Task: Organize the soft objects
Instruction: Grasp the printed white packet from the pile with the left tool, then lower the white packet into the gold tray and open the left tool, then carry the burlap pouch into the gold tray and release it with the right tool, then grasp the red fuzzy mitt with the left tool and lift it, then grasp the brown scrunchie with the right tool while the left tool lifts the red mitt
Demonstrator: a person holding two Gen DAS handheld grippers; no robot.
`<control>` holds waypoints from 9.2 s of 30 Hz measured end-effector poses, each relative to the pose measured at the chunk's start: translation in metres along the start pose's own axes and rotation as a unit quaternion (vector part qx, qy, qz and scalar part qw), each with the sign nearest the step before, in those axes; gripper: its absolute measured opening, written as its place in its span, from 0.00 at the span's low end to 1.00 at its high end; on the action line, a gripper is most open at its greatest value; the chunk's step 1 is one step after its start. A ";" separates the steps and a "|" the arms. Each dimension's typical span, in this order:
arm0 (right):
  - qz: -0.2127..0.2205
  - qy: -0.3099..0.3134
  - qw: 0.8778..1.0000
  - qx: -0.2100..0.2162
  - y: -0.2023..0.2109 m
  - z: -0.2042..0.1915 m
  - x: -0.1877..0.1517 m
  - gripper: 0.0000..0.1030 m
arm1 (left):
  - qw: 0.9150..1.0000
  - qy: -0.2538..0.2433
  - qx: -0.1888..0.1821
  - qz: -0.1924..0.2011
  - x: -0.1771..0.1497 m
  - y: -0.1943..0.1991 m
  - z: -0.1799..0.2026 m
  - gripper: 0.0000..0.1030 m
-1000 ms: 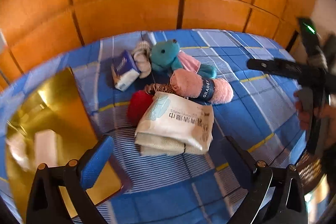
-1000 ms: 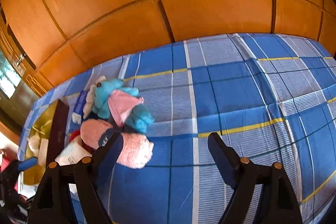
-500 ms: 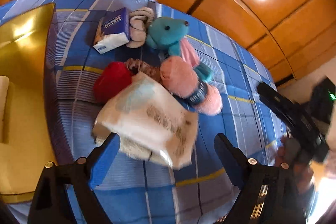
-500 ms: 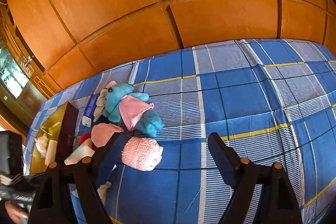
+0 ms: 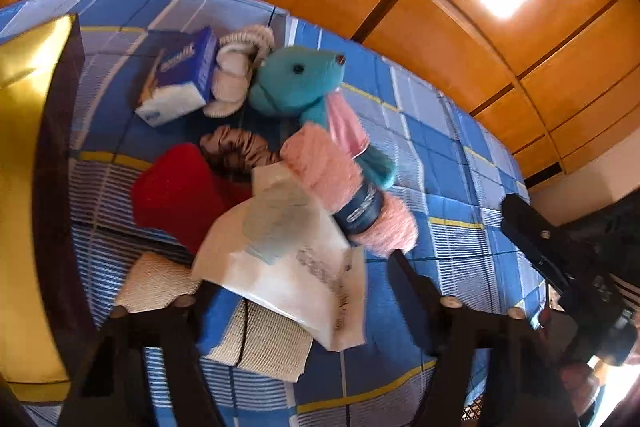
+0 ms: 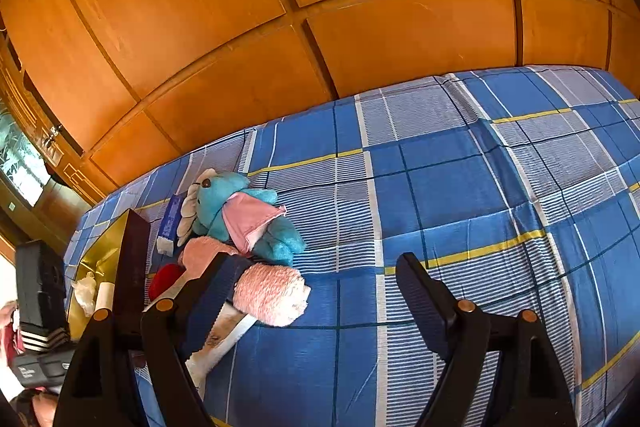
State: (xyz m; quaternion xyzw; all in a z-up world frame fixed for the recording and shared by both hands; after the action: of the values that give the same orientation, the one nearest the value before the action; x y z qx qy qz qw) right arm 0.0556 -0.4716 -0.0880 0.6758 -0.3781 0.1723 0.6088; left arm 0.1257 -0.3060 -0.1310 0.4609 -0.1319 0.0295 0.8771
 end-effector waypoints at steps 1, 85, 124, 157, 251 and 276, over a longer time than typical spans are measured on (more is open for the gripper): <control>0.000 -0.001 1.000 -0.001 0.000 0.000 0.000 0.82 | 1.000 0.008 0.002 -0.004 -0.001 -0.004 -0.002 0.56; -0.134 0.408 0.903 0.014 -0.093 -0.204 -0.088 0.43 | 0.962 0.077 0.173 0.197 0.133 0.165 -0.280 0.45; -0.095 0.285 0.954 0.020 -0.059 -0.191 -0.073 0.40 | 0.941 0.065 0.193 0.271 -0.018 0.227 -0.228 0.74; -0.190 0.364 0.873 0.264 -0.111 -0.479 -0.123 0.49 | 0.912 0.167 0.217 0.306 -0.033 0.279 -0.314 0.74; -0.038 0.086 0.995 0.027 -0.028 -0.043 0.011 0.53 | 0.969 -0.234 0.061 0.042 -0.070 0.000 -0.016 0.31; -0.223 0.451 0.864 0.026 -0.144 -0.190 -0.014 0.27 | 0.977 -0.199 0.017 0.076 -0.072 0.006 -0.031 0.32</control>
State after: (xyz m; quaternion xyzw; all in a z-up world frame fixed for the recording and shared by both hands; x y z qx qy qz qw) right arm 0.1937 -0.2899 -0.1589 0.6057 0.1032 0.3281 0.7175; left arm 0.0612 -0.2724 -0.1613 0.4607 -0.3379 0.0061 0.8207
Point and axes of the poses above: each gripper's, at about its wrist camera, not at the fingertips, and y roughly against the way its jaws point, z to its right, x to its top, the point moved 9 cm from there along -y, roughly the way its jaws point, and after that the axes turned 13 degrees about y, right-handed, at the moved point
